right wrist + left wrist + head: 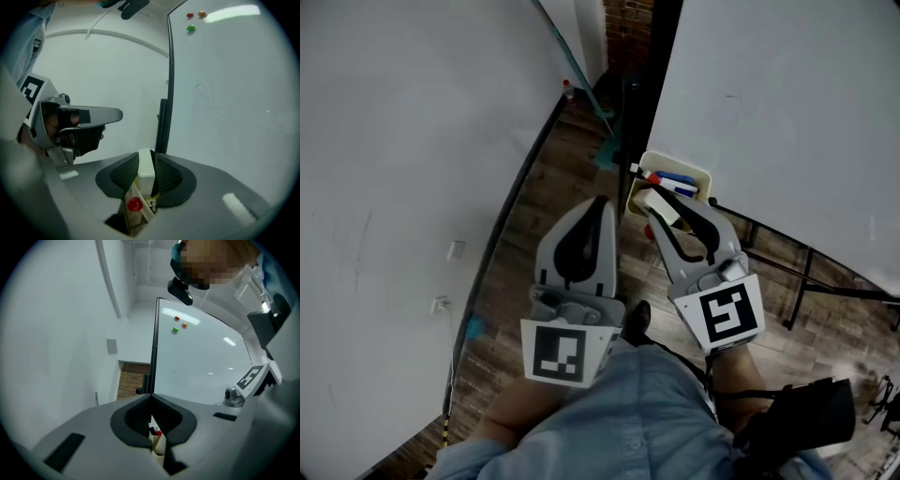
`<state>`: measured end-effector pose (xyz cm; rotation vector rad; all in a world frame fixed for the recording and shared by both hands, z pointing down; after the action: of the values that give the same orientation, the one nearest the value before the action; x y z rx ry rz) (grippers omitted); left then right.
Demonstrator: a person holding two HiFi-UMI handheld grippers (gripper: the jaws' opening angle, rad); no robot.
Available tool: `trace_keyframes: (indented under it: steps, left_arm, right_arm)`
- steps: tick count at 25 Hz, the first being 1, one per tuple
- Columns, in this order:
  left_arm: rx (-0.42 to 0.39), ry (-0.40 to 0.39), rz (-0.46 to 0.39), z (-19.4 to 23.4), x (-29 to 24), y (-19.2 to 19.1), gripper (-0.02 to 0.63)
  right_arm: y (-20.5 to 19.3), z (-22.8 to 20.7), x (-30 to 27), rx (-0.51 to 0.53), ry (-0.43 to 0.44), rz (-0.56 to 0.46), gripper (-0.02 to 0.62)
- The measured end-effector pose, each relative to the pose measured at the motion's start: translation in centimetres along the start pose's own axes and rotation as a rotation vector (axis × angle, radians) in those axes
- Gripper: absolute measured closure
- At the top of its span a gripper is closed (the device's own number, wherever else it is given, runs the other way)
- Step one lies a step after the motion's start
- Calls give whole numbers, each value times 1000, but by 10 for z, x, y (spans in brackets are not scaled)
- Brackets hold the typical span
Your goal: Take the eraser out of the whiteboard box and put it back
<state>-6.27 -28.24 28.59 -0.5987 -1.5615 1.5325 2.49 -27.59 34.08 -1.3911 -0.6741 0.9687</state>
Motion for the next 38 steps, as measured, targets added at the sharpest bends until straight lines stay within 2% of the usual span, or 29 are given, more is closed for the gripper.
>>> trace_keyframes:
  steps: [15, 22, 25, 32, 38]
  left_arm:
    - [48, -22, 49, 19, -16, -25, 601]
    - [35, -10, 52, 23, -14, -24, 601]
    - [23, -1, 39, 22, -11, -19, 601]
    - [-5, 10, 12, 3, 1, -4, 601]
    - [-42, 19, -20, -18, 14, 13, 601]
  right_arm:
    - [-36, 3, -27, 7, -4, 165, 480]
    - [-37, 4, -30, 15, -4, 168, 469]
    - [-33, 7, -28, 15, 5, 153, 449]
    - [-11, 11, -7, -24, 32, 62, 448]
    - [18, 4, 23, -64, 14, -71, 488]
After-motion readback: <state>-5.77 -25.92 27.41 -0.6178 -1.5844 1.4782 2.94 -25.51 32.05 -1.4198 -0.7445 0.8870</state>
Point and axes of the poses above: the fingertips, and each gripper's own axes: x backward along the fingers, z to its left, y out of its top, the point moved 2 cm from there along x, backward along the fingers, and after that the axes turned 8 degrees about -z, right-handed, at the moved point
